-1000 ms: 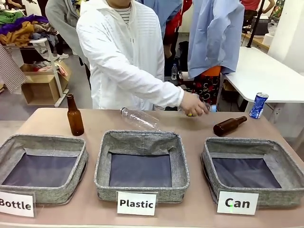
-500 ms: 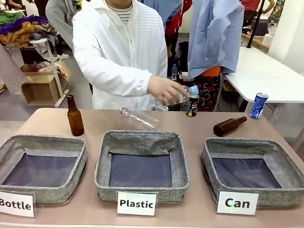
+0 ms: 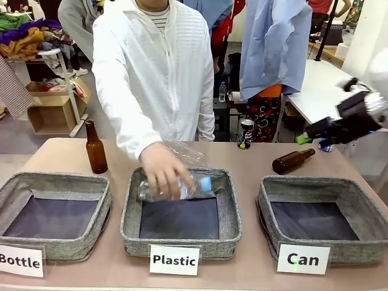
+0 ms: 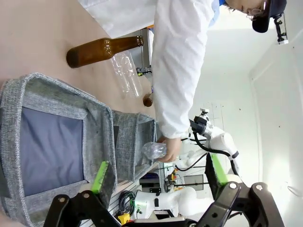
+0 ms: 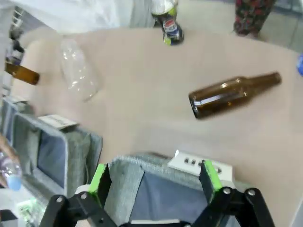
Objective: Sort the can waste into the basket.
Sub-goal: Pick up the can waste from the table and place it in the right Fabric basket.
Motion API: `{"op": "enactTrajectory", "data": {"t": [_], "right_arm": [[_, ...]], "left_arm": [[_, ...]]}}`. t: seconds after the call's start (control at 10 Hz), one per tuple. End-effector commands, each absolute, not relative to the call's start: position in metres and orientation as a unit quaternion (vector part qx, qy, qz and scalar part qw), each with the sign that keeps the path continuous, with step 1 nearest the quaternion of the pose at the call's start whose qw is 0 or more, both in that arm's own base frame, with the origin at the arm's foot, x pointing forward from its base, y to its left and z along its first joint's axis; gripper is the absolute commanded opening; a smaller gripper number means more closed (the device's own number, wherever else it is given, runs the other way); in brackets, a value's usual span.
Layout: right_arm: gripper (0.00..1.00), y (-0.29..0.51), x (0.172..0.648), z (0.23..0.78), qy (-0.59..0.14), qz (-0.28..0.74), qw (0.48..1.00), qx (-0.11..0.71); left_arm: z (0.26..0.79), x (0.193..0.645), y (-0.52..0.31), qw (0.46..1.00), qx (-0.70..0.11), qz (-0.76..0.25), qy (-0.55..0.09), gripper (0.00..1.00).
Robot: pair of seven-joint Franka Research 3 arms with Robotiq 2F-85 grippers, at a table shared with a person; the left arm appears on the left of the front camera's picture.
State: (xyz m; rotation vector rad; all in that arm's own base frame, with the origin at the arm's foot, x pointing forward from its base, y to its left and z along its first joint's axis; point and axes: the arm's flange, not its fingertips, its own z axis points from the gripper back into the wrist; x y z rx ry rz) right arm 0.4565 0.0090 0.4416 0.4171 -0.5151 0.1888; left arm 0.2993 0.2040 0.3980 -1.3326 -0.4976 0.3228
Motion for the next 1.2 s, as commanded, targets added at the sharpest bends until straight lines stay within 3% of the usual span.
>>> {"op": "enactTrajectory", "data": {"t": [0.0, 0.1, 0.4, 0.6, 0.9, 1.1], "right_arm": [[1.00, 0.008, 0.453, 0.439, -0.276, 0.081, 0.946, 0.151], [1.00, 0.009, 0.456, 0.442, -0.252, 0.093, 0.941, 0.204], [1.00, 0.012, 0.464, 0.437, -0.258, 0.096, 0.943, 0.188], [1.00, -0.001, 0.510, 0.436, -0.305, 0.095, 0.916, 0.244], [1.00, -0.018, 0.597, 0.393, -0.329, 0.219, 0.883, 0.251], [1.00, -0.014, 0.627, 0.368, -0.360, 0.288, 0.846, 0.270]], "left_arm": [[0.399, 0.298, 0.204, 0.743, -0.611, 0.139, -0.236, 1.00], [0.399, 0.298, 0.204, 0.743, -0.611, 0.139, -0.236, 1.00], [0.399, 0.298, 0.204, 0.743, -0.611, 0.139, -0.236, 1.00], [0.399, 0.298, 0.204, 0.743, -0.611, 0.139, -0.236, 1.00], [0.399, 0.298, 0.204, 0.743, -0.611, 0.139, -0.236, 1.00], [0.399, 0.298, 0.204, 0.743, -0.611, 0.139, -0.236, 1.00]]}}
